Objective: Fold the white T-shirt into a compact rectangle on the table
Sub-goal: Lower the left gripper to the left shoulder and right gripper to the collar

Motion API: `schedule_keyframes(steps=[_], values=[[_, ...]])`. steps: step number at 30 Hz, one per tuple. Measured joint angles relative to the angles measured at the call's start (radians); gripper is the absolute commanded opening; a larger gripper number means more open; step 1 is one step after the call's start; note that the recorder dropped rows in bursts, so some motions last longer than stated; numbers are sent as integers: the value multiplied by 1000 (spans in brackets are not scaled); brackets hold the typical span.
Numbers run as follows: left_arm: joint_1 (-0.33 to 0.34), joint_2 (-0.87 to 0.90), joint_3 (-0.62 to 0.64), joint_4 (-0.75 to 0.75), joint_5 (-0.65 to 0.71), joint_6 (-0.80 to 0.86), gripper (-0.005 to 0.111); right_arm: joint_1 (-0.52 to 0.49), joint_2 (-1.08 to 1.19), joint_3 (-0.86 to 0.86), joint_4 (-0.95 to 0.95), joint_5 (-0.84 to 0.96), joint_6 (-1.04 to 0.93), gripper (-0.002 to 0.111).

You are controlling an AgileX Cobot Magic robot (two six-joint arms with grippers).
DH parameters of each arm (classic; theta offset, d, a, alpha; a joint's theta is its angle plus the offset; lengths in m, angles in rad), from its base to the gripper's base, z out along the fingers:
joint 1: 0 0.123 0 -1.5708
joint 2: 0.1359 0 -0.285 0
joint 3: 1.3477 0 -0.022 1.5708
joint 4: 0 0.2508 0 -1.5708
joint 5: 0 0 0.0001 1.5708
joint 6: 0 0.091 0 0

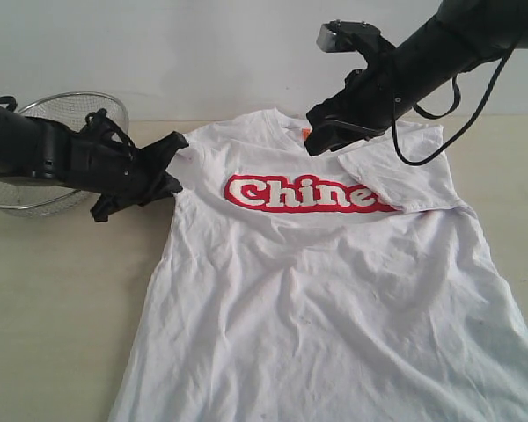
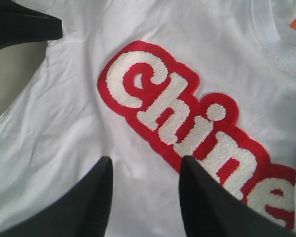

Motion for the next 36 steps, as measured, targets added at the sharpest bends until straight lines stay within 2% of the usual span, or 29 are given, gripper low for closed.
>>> schedule_keyframes(steps=[6, 9, 16, 19, 21, 24, 25, 30, 36], values=[[-9, 0, -32, 0, -2, 129, 4, 0, 2, 0, 0, 18, 5, 38], [-33, 0, -52, 55, -14, 160, 4, 0, 6, 0, 0, 25, 5, 38], [-159, 0, -58, 338, -127, 164, 4, -2, 67, 0, 6, 49, 20, 38], [-211, 4, -58, 413, -170, 144, 6, -2, 72, 0, 19, 51, 20, 38], [-217, 8, -60, 427, -168, 90, 21, -2, 72, 0, 23, 58, 18, 38], [-202, 10, -51, 441, -132, 57, 71, -2, 72, 0, 25, 76, 7, 38], [-196, 10, -39, 441, -113, 53, 78, -2, 72, 0, 25, 77, -6, 38], [-184, -14, -11, 459, -79, 6, 66, -2, 72, 0, 25, 77, -18, 38], [-179, -102, 59, 495, -98, -4, 66, -2, 72, 0, 25, 64, -55, 38]])
